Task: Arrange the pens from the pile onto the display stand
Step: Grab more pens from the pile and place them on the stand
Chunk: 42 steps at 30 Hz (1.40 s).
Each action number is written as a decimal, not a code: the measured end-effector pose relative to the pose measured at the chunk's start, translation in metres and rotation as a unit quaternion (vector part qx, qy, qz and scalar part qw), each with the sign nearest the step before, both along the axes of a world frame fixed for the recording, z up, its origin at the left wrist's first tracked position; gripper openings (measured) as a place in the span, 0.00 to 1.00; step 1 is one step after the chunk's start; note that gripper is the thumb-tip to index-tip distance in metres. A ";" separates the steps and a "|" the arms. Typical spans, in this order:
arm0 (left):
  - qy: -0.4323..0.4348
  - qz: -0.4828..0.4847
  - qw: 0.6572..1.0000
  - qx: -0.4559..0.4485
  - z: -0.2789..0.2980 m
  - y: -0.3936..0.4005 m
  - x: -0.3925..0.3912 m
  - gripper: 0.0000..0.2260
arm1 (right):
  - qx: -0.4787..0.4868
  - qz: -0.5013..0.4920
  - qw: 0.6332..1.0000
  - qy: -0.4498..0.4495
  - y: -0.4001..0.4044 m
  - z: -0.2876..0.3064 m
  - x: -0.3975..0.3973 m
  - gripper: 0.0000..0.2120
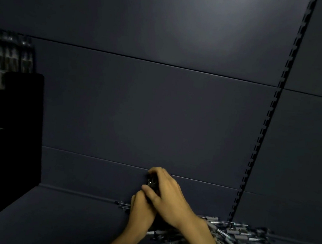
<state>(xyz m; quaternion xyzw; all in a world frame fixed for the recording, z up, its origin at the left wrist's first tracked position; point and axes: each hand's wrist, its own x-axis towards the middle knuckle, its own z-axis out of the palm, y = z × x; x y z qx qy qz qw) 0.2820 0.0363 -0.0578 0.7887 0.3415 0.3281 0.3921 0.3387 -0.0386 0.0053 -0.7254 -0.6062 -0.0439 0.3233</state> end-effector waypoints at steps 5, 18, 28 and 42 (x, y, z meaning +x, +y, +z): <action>0.024 -0.022 0.999 -0.003 0.003 0.002 -0.003 0.13 | -0.005 -0.003 1.000 -0.002 0.000 -0.009 0.000 0.07; -0.083 -0.041 0.995 -0.043 0.053 -0.004 -0.021 0.12 | 0.075 -0.082 0.987 0.117 -0.008 0.011 0.008 0.13; 0.061 -0.020 0.996 0.059 0.096 0.022 -0.103 0.09 | 0.088 -0.008 0.952 0.294 0.004 0.035 -0.036 0.07; 0.049 -0.126 0.991 0.009 0.130 0.127 -0.237 0.06 | 0.128 0.018 0.914 0.385 0.097 0.059 -0.182 0.10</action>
